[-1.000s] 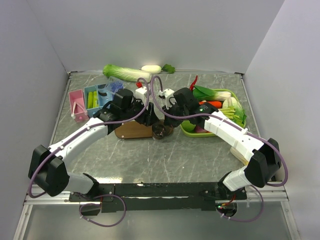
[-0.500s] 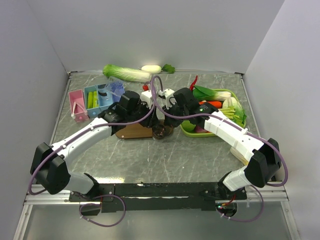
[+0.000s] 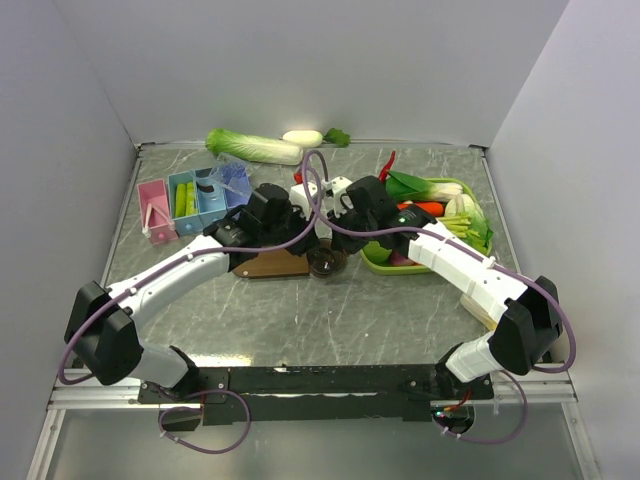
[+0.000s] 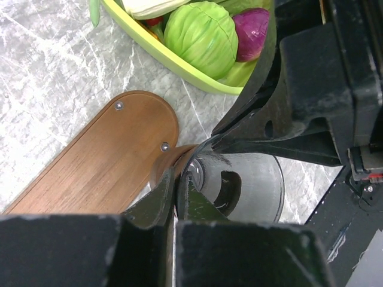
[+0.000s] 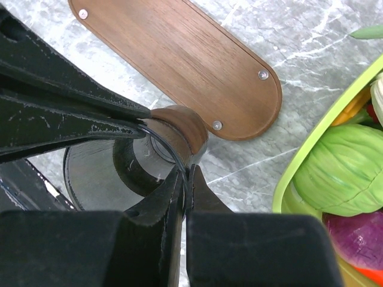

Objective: Prepare toiletry sets of a toothbrush and toothpaste on the tray
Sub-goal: Pick up the cup from the storage box.

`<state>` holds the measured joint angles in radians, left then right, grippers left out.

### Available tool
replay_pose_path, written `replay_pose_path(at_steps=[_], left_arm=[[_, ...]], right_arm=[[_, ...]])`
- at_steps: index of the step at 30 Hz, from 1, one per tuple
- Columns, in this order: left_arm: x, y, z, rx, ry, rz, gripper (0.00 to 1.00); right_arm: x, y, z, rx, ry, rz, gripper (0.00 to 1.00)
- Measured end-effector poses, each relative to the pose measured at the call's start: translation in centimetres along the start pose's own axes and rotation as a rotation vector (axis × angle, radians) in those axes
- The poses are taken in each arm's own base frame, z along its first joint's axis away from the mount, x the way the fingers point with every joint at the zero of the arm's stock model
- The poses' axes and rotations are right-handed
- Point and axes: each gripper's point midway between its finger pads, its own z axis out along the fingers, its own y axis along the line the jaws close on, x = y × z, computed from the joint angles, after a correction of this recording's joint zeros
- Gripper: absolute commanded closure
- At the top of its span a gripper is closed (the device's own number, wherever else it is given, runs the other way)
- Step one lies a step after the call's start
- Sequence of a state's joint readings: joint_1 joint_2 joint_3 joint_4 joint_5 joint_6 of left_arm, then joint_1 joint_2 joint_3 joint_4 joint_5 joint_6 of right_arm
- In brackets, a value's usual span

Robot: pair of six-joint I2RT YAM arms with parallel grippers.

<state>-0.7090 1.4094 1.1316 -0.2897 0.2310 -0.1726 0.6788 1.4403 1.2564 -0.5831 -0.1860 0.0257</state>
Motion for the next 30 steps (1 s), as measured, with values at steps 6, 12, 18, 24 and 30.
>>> replay_pose_path(at_steps=[6,12,18,24,30], left_arm=[[-0.2,0.2,0.2,-0.024,-0.009,0.005,0.99],[-0.4,0.9,0.4,-0.06,-0.021,0.007,0.99],[0.2,1.7,1.0,-0.107,-0.011,-0.022,0.99],[3.4,4.1,1.3,-0.223,0.068,-0.061,0.99],[3.7,5.0,1.3,-0.282,0.056,-0.117,0.99]], right_arm=[[-0.1,-0.4,0.1,0.036,-0.007,0.023,0.96],[-0.7,-0.8,0.4,0.068,-0.036,0.04,0.83],[-1.5,-1.5,0.9,0.106,-0.076,0.091,0.73],[-3.0,-2.4,0.9,0.131,-0.141,0.139,0.63],[-3.3,-2.4,0.9,0.135,-0.156,0.169,0.55]])
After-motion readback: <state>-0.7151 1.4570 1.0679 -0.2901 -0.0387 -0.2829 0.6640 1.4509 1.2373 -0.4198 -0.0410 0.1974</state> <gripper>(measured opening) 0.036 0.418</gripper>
